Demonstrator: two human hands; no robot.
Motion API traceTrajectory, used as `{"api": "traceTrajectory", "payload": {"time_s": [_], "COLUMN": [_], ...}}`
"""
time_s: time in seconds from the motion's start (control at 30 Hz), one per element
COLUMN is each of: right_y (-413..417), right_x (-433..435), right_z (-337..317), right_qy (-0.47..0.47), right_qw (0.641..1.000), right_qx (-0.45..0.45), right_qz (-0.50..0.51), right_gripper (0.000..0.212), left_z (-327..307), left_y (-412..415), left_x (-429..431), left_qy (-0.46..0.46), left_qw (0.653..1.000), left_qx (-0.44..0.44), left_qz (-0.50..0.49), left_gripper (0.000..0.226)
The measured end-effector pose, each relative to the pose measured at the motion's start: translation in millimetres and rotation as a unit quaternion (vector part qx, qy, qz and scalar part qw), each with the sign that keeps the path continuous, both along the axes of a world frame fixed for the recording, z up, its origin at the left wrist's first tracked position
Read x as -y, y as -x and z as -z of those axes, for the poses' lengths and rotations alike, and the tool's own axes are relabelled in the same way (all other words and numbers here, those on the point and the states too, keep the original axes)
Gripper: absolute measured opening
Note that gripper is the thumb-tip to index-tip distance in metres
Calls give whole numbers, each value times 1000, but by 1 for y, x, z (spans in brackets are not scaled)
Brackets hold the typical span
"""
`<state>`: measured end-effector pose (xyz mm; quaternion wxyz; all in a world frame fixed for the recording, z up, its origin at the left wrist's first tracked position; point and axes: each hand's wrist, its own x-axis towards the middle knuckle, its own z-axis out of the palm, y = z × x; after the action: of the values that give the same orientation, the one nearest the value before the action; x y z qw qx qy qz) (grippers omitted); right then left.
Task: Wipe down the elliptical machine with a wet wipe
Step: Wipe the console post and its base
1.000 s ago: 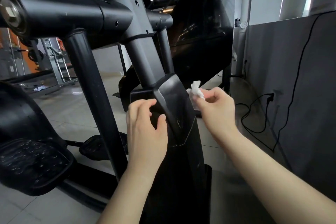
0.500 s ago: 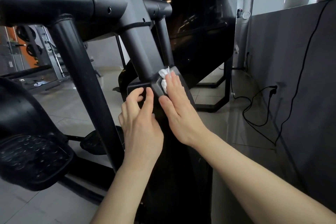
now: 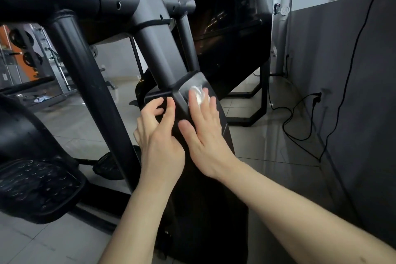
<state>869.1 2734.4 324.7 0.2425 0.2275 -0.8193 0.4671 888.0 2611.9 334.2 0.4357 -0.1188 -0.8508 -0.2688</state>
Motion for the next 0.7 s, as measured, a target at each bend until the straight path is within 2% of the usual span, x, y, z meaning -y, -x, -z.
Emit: {"api": "traceTrajectory", "payload": {"time_s": [0.07,0.17,0.3,0.43,0.57,0.63,0.7], "right_y": [3,-12,-25,5,43,55,59], "right_x": [3,-1,-12,-9,-3,-8,-16], "right_z": [-5,14,49,7,-44,-41,-21], "right_qy": [-14,0,32,81,50,48,90], "right_qw": [1000,999,998,997,998,998,996], "right_qx": [-6,-34,43,11,-39,-43,-4], "right_qz": [7,9,23,14,-2,12,22], "right_gripper": [65,67,69,54,44,42,49], "left_z": [-1,-1,-2,-3,-4,-4,-4], "left_y": [0,1,-1,-3,-4,-5,-5], "left_x": [3,4,1,-2,-3,-2,-2], "left_qy": [-6,-9,-16,-19,-8,-2,3], "left_qw": [1000,1000,1000,999,999,998,998], "left_qx": [-4,11,21,31,47,56,59], "left_qz": [10,14,7,13,22,16,15], "left_gripper": [63,71,78,72,71,72,73]}}
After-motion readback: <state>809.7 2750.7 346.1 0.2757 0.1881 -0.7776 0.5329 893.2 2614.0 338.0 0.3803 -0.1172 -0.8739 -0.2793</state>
